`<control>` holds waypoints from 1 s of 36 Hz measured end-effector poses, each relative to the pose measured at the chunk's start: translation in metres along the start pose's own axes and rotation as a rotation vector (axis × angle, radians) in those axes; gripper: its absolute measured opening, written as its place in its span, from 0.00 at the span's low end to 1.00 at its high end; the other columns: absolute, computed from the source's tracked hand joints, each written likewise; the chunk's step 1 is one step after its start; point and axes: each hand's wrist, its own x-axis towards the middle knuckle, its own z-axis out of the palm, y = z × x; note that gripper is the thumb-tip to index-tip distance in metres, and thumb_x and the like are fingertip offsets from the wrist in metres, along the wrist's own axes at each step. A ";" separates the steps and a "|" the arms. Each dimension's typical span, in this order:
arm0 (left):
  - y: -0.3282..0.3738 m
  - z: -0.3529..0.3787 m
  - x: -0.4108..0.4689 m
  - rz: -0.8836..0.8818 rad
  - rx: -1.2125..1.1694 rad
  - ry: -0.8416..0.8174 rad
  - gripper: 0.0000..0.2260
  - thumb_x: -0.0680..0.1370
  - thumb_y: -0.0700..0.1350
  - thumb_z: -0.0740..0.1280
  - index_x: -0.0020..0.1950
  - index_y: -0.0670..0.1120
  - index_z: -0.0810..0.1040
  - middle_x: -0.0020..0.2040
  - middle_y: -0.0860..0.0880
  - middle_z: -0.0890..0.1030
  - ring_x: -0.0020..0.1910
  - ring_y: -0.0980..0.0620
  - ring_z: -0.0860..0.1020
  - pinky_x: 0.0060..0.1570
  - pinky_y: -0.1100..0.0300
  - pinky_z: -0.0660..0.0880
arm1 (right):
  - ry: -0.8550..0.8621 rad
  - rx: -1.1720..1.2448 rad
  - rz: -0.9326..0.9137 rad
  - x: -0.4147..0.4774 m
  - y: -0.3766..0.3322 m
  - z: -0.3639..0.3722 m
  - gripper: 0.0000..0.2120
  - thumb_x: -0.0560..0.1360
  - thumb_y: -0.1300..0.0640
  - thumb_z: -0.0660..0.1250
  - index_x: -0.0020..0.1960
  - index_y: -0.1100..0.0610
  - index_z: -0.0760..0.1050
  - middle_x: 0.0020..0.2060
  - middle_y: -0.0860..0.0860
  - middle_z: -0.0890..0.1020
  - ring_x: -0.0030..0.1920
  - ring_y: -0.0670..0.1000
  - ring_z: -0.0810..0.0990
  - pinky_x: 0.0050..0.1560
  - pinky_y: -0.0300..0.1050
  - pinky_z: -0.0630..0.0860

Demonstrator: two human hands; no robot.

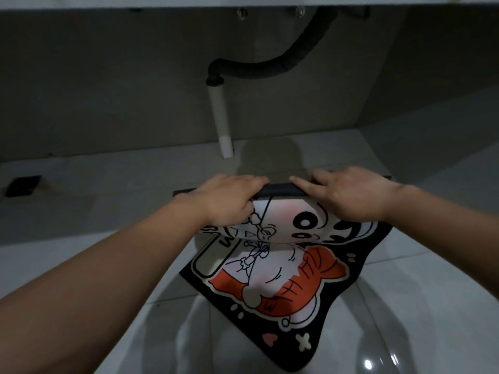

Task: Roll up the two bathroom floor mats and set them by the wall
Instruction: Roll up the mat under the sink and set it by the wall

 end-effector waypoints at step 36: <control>-0.010 0.006 0.001 -0.137 -0.030 0.034 0.10 0.77 0.40 0.61 0.57 0.50 0.70 0.44 0.46 0.74 0.42 0.46 0.74 0.38 0.54 0.69 | 0.137 0.313 0.129 -0.006 -0.001 0.012 0.19 0.71 0.62 0.68 0.59 0.52 0.66 0.48 0.52 0.74 0.37 0.56 0.76 0.32 0.52 0.75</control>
